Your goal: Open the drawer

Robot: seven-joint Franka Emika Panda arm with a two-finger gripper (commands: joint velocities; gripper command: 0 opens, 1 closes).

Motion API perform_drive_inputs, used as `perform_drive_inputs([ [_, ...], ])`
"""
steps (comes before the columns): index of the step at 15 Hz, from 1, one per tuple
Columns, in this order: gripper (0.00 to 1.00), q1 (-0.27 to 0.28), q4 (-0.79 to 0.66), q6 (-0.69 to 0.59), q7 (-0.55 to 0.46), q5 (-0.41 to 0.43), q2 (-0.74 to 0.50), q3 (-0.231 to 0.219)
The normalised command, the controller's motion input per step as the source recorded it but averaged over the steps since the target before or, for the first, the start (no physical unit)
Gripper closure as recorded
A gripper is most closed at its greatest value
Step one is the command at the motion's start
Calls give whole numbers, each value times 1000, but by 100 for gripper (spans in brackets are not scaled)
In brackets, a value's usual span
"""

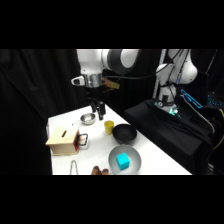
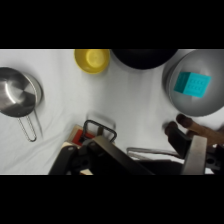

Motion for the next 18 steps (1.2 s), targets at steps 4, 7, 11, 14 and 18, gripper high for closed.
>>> perform_drive_inputs([
  [4,0,-26,71,7,86,-17,59,0],
  [7,0,-47,248,35,193,-37,188,-50],
  [11,0,-56,345,84,211,-47,270,-71],
  [14,0,-42,352,93,187,-16,293,-50],
  [18,0,-23,257,187,171,21,276,-33],
])
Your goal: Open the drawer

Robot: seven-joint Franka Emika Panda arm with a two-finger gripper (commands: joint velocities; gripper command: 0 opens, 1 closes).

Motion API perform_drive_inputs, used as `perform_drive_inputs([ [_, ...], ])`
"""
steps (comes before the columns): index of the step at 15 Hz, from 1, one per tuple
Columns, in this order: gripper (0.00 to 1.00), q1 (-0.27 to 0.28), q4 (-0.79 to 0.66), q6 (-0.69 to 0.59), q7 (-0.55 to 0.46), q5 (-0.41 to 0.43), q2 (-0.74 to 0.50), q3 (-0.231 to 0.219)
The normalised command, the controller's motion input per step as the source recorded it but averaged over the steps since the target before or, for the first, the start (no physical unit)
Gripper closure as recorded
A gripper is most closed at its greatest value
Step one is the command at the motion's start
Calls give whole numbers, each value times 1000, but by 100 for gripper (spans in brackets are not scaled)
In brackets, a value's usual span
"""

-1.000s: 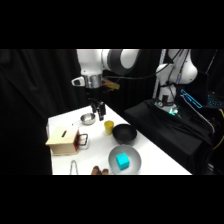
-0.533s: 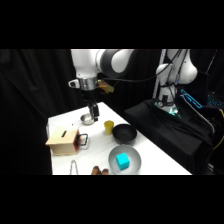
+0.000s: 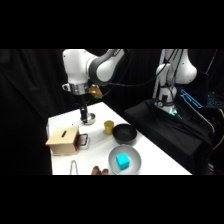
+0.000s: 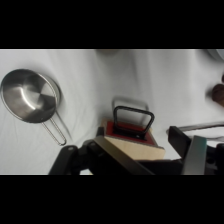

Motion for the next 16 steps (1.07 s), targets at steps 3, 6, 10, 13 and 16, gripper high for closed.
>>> perform_drive_inputs([
  [3,0,-3,102,280,125,59,181,-21],
  [6,0,6,-64,351,94,17,25,-60],
  [10,0,19,-99,359,87,1,23,-67],
  [13,0,52,-120,329,78,-8,30,-49],
  [16,0,75,-98,334,87,-7,72,-57],
])
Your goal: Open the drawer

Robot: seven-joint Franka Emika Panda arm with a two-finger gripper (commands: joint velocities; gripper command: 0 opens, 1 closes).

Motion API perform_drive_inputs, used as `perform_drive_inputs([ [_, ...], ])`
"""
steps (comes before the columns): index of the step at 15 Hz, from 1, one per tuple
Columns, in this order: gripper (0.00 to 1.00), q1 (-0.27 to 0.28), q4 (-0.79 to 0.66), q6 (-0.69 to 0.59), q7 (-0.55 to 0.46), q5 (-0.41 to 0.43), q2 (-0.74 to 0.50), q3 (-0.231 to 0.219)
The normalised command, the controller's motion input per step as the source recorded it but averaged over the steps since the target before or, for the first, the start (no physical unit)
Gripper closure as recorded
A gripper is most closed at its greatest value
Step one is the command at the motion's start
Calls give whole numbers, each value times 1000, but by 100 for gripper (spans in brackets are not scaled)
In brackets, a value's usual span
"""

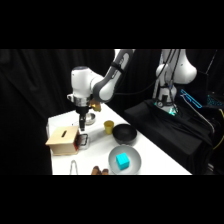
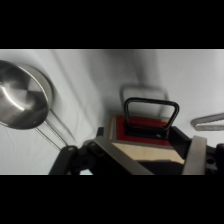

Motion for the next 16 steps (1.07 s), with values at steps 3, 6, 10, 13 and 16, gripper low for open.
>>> perform_drive_inputs([
  [3,0,76,-65,335,86,13,105,-70],
  [6,0,73,-20,300,56,45,118,-64],
  [10,0,128,54,299,96,24,169,-129],
  [13,0,176,127,268,111,14,190,-179],
  [16,0,158,177,213,90,36,185,-153],
])
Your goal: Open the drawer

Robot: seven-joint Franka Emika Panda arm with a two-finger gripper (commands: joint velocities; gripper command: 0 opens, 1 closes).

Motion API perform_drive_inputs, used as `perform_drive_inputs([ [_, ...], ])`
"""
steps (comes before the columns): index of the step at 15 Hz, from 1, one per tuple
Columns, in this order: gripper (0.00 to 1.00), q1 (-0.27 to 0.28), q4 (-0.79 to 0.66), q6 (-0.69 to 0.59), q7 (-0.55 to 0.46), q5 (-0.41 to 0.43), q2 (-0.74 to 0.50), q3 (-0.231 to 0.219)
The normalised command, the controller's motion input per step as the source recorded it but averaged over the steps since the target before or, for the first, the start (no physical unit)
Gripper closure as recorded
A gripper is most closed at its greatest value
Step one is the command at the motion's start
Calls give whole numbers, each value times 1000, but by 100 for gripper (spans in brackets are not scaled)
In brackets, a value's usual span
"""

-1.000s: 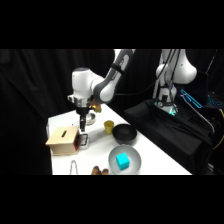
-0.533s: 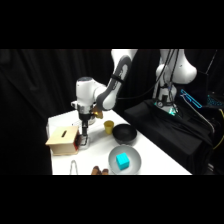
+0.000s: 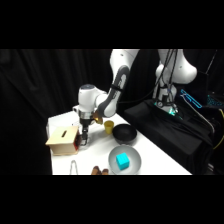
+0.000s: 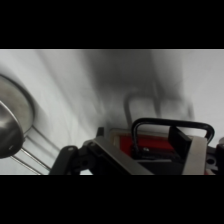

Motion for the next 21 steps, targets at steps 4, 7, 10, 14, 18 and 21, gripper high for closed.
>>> perform_drive_inputs([
  [4,0,145,202,150,82,54,194,-134],
  [7,0,154,144,104,77,49,144,-145],
  [10,0,159,30,109,68,29,41,-155],
  [14,0,177,-193,144,54,-14,-130,-155],
  [18,0,138,-381,178,8,-34,-242,-94],
  [21,0,119,-442,195,-27,-43,-276,-73],
])
